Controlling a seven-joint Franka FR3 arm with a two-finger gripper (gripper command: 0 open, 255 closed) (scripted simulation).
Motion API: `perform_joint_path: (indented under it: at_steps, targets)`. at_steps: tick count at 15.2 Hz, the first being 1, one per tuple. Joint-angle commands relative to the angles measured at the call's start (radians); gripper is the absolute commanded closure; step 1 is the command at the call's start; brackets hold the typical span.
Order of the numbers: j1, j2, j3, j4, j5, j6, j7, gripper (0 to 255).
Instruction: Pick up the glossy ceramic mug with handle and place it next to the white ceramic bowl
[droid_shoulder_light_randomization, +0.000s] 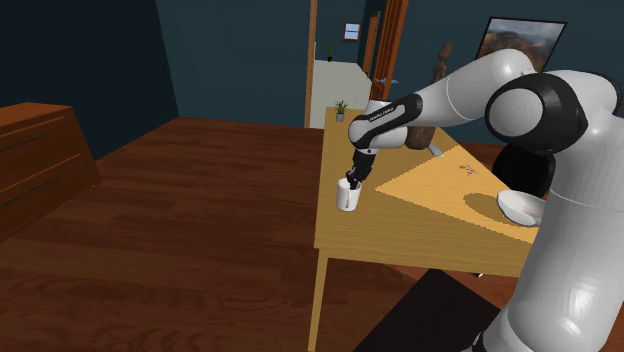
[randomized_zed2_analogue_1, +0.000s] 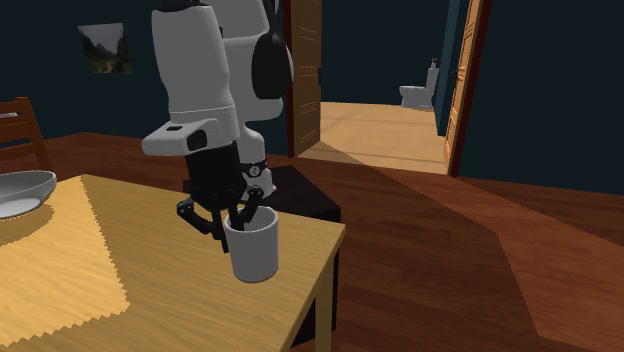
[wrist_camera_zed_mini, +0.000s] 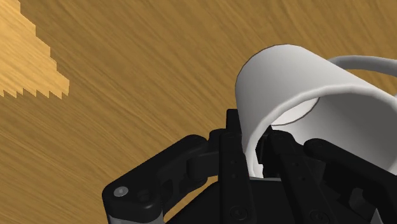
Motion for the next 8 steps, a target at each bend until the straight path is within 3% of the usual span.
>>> perform_joint_path:
  at_steps: [1,8]
  targets:
    - [0.0,0.0,0.0,0.0,0.0,0.0,0.0,255]
    - [0.001,-0.014,-0.002,0.01,-0.006,-0.023,0.005,255]
